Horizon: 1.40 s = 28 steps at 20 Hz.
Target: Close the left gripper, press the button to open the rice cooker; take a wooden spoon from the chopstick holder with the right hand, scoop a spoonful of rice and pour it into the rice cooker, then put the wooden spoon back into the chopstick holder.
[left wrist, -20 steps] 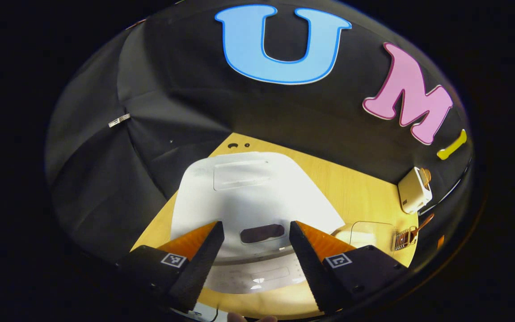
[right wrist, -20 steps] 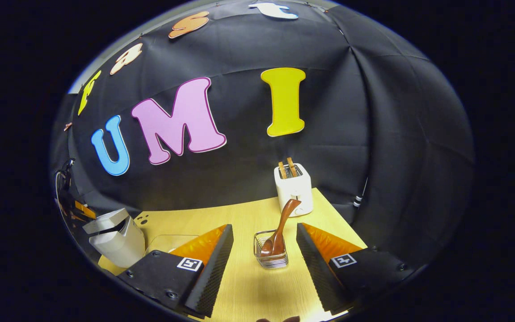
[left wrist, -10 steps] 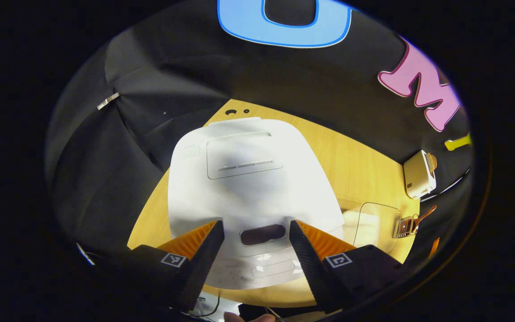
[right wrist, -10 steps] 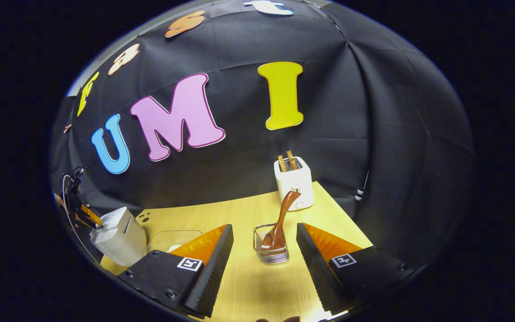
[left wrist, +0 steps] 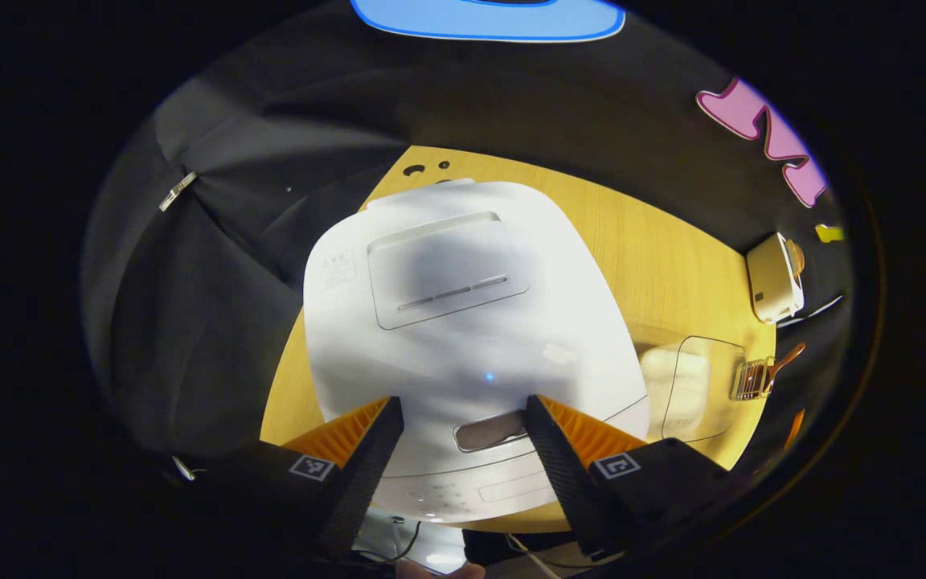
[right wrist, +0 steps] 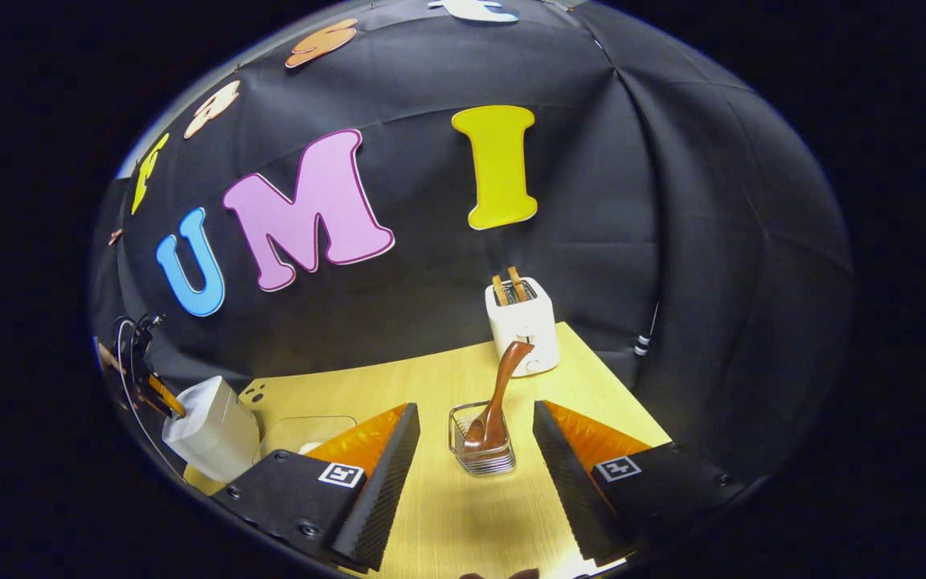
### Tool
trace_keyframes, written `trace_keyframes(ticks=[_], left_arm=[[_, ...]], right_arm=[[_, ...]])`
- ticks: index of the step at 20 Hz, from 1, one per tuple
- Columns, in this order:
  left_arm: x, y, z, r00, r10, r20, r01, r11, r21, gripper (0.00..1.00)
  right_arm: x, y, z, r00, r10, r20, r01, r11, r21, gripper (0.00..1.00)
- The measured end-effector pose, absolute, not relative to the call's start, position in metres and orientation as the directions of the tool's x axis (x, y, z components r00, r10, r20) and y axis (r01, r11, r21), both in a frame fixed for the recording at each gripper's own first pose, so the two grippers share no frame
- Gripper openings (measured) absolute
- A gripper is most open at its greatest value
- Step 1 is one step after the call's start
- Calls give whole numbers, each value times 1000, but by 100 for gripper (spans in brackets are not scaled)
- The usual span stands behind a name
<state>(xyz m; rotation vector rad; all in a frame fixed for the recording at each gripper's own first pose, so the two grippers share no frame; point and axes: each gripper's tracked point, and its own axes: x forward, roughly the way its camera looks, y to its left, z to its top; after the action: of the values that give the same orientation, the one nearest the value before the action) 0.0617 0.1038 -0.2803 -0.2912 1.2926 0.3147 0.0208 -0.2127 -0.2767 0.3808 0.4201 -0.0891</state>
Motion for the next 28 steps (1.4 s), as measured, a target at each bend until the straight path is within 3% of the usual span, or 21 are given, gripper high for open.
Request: trace_keyframes(ticks=[9, 16, 21, 22, 23, 28], left_arm=[[63, 104, -278, 241, 61, -968, -397, 917, -41, 98], [68, 102, -261, 347, 48, -937, -438, 892, -116, 99], [66, 76, -266, 259, -94, -961, -409, 891, -197, 97], [63, 71, -270, 227, -102, -968, -408, 893, -190, 90], [67, 76, -273, 218, -88, -972, -403, 899, -172, 97], [66, 78, -278, 153, -21, -988, -374, 924, -78, 92]], right_arm=[[24, -214, -282, 902, -28, -430, 200, 911, 362, 88], [28, -201, -265, 912, -6, -410, 163, 924, 347, 88], [27, -192, -265, 912, 8, -409, 146, 927, 345, 88], [26, -192, -266, 912, 7, -409, 148, 926, 346, 88], [24, -192, -268, 911, 7, -412, 151, 925, 350, 88], [13, -199, -277, 904, -10, -428, 180, 915, 360, 88]])
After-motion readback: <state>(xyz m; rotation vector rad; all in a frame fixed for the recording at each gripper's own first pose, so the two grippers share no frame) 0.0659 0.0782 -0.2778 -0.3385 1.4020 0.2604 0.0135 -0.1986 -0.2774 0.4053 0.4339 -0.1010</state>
